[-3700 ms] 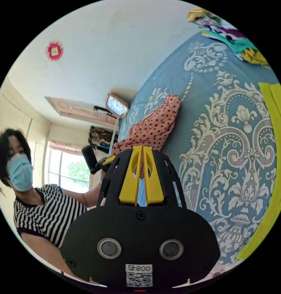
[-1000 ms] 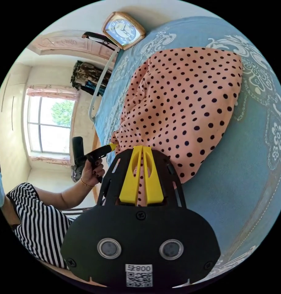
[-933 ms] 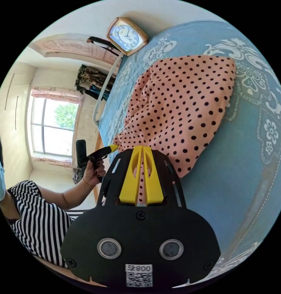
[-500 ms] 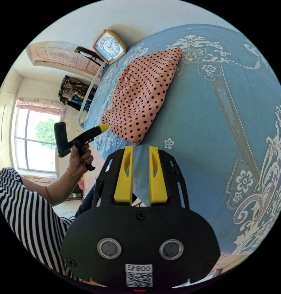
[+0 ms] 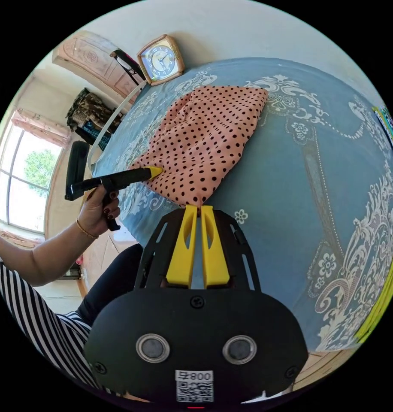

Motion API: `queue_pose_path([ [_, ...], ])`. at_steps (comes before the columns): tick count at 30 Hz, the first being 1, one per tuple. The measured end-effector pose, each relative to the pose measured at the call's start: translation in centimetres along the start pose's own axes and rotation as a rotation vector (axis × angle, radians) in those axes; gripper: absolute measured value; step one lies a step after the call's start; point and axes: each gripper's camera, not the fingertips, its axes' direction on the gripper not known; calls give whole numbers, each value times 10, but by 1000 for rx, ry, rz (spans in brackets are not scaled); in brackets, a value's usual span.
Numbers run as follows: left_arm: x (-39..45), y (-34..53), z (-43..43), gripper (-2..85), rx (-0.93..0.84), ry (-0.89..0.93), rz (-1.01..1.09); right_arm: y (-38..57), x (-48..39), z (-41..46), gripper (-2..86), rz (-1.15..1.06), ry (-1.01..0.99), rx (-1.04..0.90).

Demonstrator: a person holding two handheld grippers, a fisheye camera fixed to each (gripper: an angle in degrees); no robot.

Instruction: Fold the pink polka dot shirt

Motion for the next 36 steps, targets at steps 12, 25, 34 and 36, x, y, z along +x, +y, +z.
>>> queue_pose_path([
  [12, 87, 47, 14, 50, -3, -3, 247, 39, 63, 4, 8, 214, -296, 25],
  [25, 212, 111, 78, 34, -112, -480, 806, 61, 106, -13, 10, 239, -500, -17],
  [34, 203, 120, 58, 21, -64, -422, 709, 101, 170, -2, 78, 427, -859, 37],
  [36, 201, 122, 54, 21, -60, -423, 712, 102, 174, 5, 93, 436, -894, 8],
])
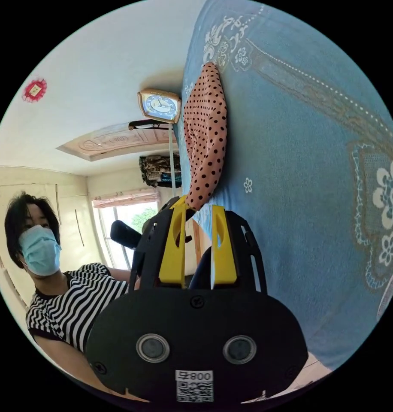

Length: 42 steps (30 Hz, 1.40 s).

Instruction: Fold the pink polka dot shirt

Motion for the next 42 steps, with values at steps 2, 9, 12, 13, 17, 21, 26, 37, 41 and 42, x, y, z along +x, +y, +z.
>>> queue_pose_path([
  [2, -4, 5, -3, 21, 2, -1, 2, -1, 6, 2, 95, 16, -42, -12],
  [9, -37, 23, -9, 27, -15, 64, -82, 10, 13, 3, 39, 41, -103, -30],
  [12, -73, 49, -19, 36, 6, 204, -271, 21, 4, -4, 27, 19, -80, -24],
  [13, -91, 65, -21, 40, 27, 295, -389, 24, 2, -5, 26, 16, -80, -20],
  [17, -144, 138, -5, 67, 180, 793, -824, 40, -15, -11, 20, -8, -120, -10],
  [21, -166, 187, 22, 95, 413, 1141, -1125, 57, -37, -9, 18, -42, -115, -23],
  [26, -184, 214, 37, 122, 618, 1240, -1348, 83, -59, -13, 18, -55, -132, -6],
  [37, -198, 227, 15, 46, 710, 1195, -1436, 170, -106, -26, 18, -69, -103, 21],
  [41, -184, 229, -16, 38, 662, 1162, -1348, 220, -121, -39, 18, -63, -106, 30],
  [42, -181, 230, -21, 37, 653, 1159, -1335, 237, -125, -43, 18, -60, -104, 32],
])
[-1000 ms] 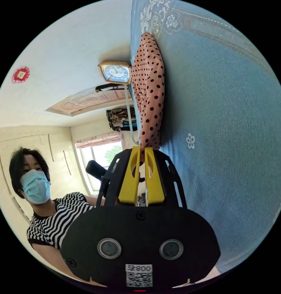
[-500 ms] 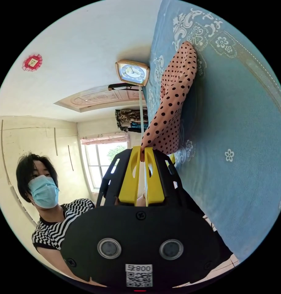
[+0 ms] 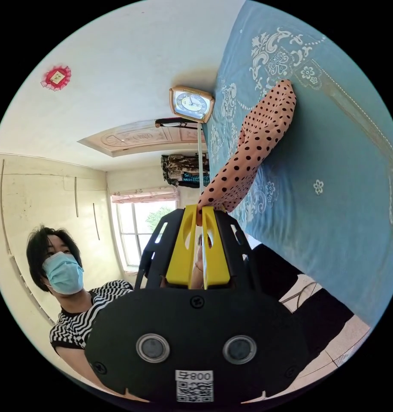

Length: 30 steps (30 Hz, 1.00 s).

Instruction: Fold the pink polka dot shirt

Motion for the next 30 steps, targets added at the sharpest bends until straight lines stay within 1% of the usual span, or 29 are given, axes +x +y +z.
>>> queue_pose_path([
  [7, 39, 59, 0, 25, -109, -24, 104, 97, -40, -21, 18, -18, -18, 22],
  [12, 63, 95, 17, 21, -163, 18, 191, 172, -94, -43, 19, -110, -34, 58],
  [20, 99, 159, 67, 20, -279, 100, 368, 280, -188, -85, 20, -314, -39, 149],
  [24, 103, 187, 94, 21, -337, 126, 413, 339, -230, -112, 20, -396, -52, 210],
  [30, 91, 224, 147, 22, -425, 167, 442, 409, -277, -151, 19, -445, -62, 292],
])
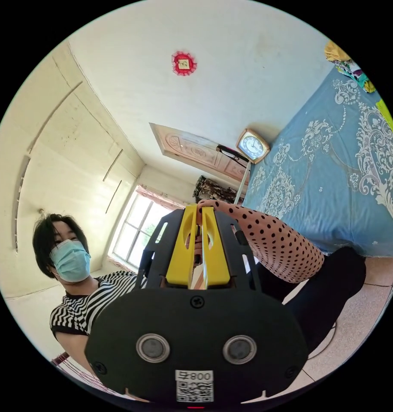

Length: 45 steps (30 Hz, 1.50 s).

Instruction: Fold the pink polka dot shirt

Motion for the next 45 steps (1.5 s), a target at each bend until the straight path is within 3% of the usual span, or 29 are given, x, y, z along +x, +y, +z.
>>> queue_pose_path([
  [16, -120, -10, 174, 24, -179, 30, -48, -10, -132, -118, 17, -12, 13, 159],
  [25, -253, -84, 284, 26, -257, -25, -137, -108, -160, -185, 18, 82, 52, 199],
  [30, -340, -176, 352, 27, -233, -32, -116, -258, -167, -221, 17, 52, 121, 148],
  [35, -426, -330, 444, 26, -165, 26, -5, -443, -188, -249, 17, -75, 194, 93],
  [39, -450, -426, 510, 25, -141, 34, 113, -602, -226, -284, 17, -169, 188, 98],
  [45, -492, -519, 618, 23, -161, -5, 223, -751, -284, -352, 17, -239, 303, 108],
])
